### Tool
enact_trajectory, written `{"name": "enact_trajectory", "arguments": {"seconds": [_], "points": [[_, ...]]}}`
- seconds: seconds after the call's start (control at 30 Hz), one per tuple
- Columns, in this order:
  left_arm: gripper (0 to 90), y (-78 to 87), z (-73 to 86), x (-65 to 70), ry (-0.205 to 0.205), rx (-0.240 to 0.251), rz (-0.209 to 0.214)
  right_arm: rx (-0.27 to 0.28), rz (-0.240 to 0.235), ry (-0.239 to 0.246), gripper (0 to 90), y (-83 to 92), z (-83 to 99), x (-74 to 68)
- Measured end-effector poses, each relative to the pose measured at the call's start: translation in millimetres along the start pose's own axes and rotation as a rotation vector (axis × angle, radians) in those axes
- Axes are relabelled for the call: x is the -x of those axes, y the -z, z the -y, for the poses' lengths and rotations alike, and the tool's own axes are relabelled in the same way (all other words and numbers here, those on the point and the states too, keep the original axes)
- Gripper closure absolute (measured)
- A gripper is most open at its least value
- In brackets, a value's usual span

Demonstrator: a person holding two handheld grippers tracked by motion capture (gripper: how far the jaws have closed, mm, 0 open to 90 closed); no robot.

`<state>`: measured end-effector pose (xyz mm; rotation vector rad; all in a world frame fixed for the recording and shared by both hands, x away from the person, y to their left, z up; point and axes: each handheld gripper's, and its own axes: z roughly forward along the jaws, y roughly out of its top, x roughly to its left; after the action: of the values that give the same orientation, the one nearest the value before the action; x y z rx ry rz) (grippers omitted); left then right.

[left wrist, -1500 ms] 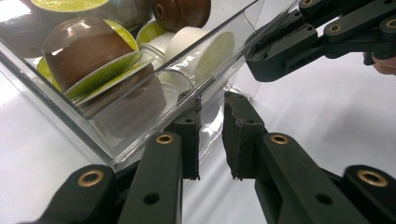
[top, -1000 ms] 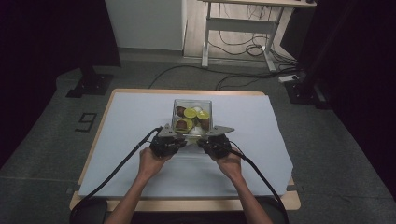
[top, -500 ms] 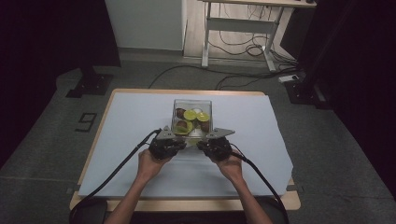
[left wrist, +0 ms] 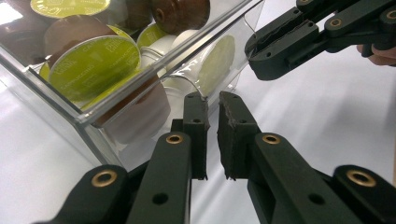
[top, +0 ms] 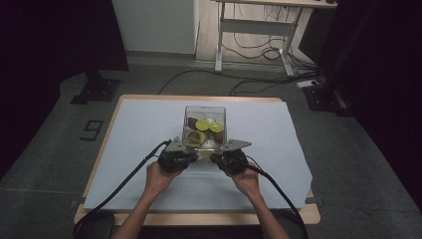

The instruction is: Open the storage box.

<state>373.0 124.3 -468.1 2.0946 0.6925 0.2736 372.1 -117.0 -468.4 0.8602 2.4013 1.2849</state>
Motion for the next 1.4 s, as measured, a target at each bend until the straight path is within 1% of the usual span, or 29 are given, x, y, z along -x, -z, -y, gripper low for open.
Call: {"name": "enact_trajectory", "arguments": {"seconds": [0.23,0.9,1.4], "points": [[82.8,2.5,2.3,3.3,0.001,0.002,0.007,0.004,-0.011,0.007,82.5,3.5,3.0,-3.6],[82.8,9.9,10.9,17.0,0.004,0.016,0.032,0.024,-0.04,-0.011,82.2,13.4,12.2,-13.9],[82.9,14.2,14.2,24.3,0.002,0.013,0.046,0.027,-0.046,-0.004,82.0,19.1,16.2,-21.1]]}}
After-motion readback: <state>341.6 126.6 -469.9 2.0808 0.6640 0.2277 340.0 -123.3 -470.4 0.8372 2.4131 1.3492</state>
